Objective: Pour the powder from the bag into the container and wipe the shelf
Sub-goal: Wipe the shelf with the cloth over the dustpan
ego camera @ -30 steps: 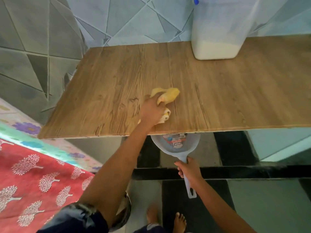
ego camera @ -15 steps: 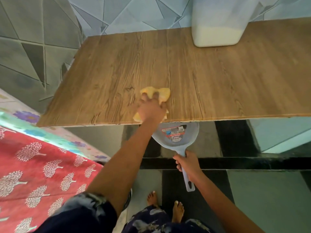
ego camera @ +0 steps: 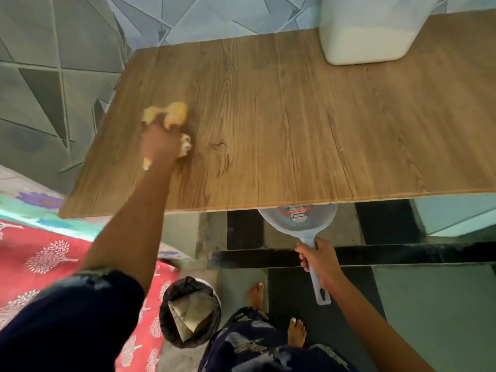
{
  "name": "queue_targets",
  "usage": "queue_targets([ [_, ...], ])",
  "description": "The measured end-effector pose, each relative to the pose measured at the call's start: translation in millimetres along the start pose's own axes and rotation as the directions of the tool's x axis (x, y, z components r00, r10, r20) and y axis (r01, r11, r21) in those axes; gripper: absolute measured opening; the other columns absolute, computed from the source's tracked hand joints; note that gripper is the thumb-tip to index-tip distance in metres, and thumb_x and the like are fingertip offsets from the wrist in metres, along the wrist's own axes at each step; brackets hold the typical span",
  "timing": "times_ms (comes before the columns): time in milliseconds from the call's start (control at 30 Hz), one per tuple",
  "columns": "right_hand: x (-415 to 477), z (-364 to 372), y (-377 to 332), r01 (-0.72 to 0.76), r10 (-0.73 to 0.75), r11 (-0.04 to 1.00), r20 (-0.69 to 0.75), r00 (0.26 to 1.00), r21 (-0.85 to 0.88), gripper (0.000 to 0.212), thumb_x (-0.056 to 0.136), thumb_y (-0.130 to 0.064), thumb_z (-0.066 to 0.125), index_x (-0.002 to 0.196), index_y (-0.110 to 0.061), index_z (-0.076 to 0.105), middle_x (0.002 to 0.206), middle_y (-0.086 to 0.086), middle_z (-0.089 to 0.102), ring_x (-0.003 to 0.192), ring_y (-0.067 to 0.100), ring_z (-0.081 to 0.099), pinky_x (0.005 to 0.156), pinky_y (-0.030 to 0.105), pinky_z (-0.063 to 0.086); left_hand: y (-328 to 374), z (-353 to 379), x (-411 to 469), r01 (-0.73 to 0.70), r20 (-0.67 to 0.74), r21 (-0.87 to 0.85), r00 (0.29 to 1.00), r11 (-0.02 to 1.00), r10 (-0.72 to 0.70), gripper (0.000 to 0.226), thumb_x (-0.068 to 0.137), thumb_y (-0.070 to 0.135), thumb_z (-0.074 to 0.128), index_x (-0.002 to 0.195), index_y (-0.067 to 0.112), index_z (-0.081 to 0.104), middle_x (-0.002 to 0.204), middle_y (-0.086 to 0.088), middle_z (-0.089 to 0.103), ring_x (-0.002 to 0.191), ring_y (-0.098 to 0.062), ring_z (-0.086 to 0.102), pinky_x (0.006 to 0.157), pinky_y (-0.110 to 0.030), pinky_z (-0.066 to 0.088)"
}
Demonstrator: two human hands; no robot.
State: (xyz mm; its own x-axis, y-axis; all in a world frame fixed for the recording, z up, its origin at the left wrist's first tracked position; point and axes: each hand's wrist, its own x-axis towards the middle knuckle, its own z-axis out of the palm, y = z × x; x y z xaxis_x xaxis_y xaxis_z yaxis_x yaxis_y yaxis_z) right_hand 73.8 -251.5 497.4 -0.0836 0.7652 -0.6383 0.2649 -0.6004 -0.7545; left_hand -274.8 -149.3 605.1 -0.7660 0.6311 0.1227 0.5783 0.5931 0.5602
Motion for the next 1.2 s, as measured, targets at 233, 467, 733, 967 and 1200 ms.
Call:
queue_targets([
  [233,18.6,17.4,-15.6,-0.034,0.041,0.997,-0.096,0.995,0.075,0.003,0.085,-0.005,0.060,0.086,-0.004,0.057,0.067,0.009,0.056,0.056,0.017,0.052,0.055,0.026,0.046,25.9,50.4,68.7,-0.062,0.143,0.193,0.989,0.979,0.034,0.043,0.088,0.035,0.045,0.127,0.019,0.054,0.132,-0.020,0.049,0.118,-0.038,0.050,0.097,-0.041,0.039],
  [467,21.1,22.1,-29.7,-0.016,0.040,0.991,-0.190,0.981,0.130,0.010,0.086,-0.005,0.057,0.077,-0.008,0.056,0.065,0.009,0.055,0.055,0.017,0.050,0.054,0.025,0.044,138.9,115.1,-48.4,-0.652,0.488,0.008,0.664,0.758,0.566,0.044,0.087,0.041,0.049,0.130,0.033,0.051,0.138,-0.011,0.045,0.115,-0.032,0.052,0.093,-0.036,0.041],
  [733,29.7,22.3,-30.1,-0.019,0.050,0.989,-0.206,0.977,0.149,0.006,0.087,-0.001,0.056,0.082,0.000,0.056,0.058,0.008,0.051,0.046,0.013,0.046,0.041,0.017,0.040,108.7,113.4,106.2,-0.445,0.196,-0.055,0.873,0.894,0.447,0.047,0.085,0.037,0.052,0.128,0.020,0.054,0.132,-0.015,0.054,0.120,-0.033,0.052,0.101,-0.038,0.039],
  [967,39.4,29.8,-30.5,-0.088,0.127,0.979,-0.214,0.969,0.182,0.009,0.088,-0.003,0.056,0.079,-0.005,0.054,0.059,0.006,0.049,0.044,0.009,0.046,0.037,0.011,0.038,64.7,145.4,233.2,-0.166,0.189,0.202,0.974,0.965,0.128,0.065,0.077,0.053,0.033,0.129,0.018,0.050,0.144,-0.021,0.038,0.131,-0.045,0.034,0.108,-0.062,0.024],
  [1200,33.7,11.0,-17.8,-0.117,0.150,0.983,-0.255,0.955,0.138,0.013,0.089,-0.002,0.056,0.077,-0.005,0.056,0.054,0.005,0.051,0.031,-0.001,0.046,0.036,0.014,0.038,190.5,179.5,162.8,-0.609,0.465,0.079,0.723,0.790,0.511,0.057,0.082,0.053,0.028,0.111,0.019,0.062,0.123,-0.021,0.058,0.112,-0.042,0.053,0.100,-0.053,0.041],
])
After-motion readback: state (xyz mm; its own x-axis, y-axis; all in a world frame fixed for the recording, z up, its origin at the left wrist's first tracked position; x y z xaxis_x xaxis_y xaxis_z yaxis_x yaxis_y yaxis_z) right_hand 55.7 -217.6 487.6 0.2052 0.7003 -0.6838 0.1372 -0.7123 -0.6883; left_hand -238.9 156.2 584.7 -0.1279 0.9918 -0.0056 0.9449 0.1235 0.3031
